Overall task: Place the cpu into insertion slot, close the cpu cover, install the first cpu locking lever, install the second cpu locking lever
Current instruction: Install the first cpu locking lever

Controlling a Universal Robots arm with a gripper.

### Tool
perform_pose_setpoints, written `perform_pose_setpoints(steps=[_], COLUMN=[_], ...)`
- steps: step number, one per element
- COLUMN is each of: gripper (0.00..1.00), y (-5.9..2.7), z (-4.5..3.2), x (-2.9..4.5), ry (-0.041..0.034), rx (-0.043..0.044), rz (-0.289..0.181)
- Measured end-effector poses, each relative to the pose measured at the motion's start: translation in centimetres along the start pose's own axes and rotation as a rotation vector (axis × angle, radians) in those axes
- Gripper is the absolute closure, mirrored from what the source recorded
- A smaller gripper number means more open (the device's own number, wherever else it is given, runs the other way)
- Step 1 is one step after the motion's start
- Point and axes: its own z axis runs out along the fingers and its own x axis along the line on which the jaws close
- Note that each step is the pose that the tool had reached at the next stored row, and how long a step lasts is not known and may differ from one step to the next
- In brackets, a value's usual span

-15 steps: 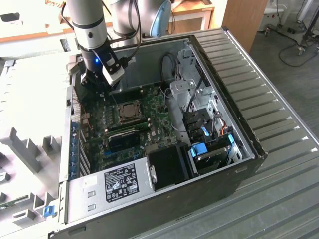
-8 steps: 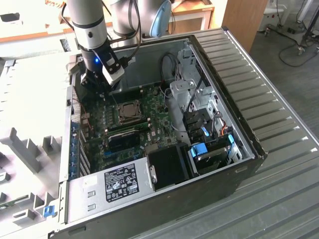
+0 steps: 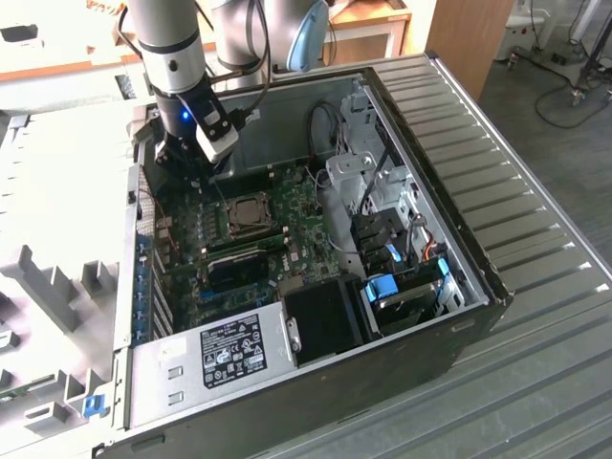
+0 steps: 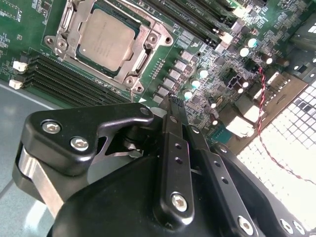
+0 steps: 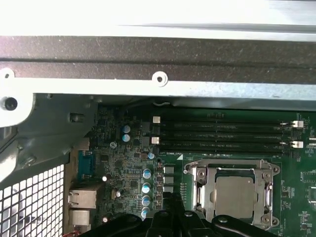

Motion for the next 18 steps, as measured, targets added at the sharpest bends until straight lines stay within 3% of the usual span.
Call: perform_pose_setpoints(steps=[15,18], gripper=[0.89,0.89], y=[0.07,0.07], z=[-0.21,-0.23], x=[-0.01,0.03], ry=[-0.0004,-0.0001], rx=[-0.0009,-0.0073], rz=[0.003,0.004])
